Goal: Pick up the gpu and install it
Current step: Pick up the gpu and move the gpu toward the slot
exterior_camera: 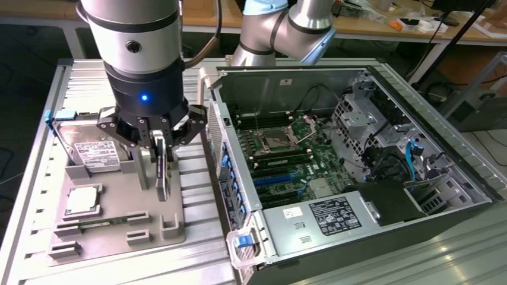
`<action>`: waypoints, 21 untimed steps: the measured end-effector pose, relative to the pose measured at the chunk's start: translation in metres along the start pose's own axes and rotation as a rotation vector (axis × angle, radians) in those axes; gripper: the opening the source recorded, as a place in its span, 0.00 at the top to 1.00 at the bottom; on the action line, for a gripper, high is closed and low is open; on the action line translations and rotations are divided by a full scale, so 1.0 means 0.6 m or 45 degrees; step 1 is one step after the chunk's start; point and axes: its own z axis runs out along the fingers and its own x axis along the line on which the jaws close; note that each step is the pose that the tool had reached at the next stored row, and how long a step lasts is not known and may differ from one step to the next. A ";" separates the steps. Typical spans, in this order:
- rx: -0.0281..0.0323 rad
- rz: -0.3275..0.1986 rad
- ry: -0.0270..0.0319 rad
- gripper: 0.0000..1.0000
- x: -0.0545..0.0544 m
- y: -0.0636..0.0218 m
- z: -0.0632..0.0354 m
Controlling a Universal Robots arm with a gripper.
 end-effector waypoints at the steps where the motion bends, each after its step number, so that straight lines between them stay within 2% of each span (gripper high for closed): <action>1: 0.0000 0.000 0.0001 0.73 0.000 0.000 -0.001; 5: 0.0000 0.000 0.0005 0.73 0.000 0.000 -0.006; 10: 0.0000 0.000 0.0006 0.73 -0.001 0.001 -0.026; 16: 0.0002 0.000 0.0009 0.73 -0.001 0.001 -0.028; 20: 0.0000 0.000 0.0006 0.73 -0.002 0.002 -0.051; 21: 0.0000 0.000 0.0007 0.73 -0.002 0.002 -0.052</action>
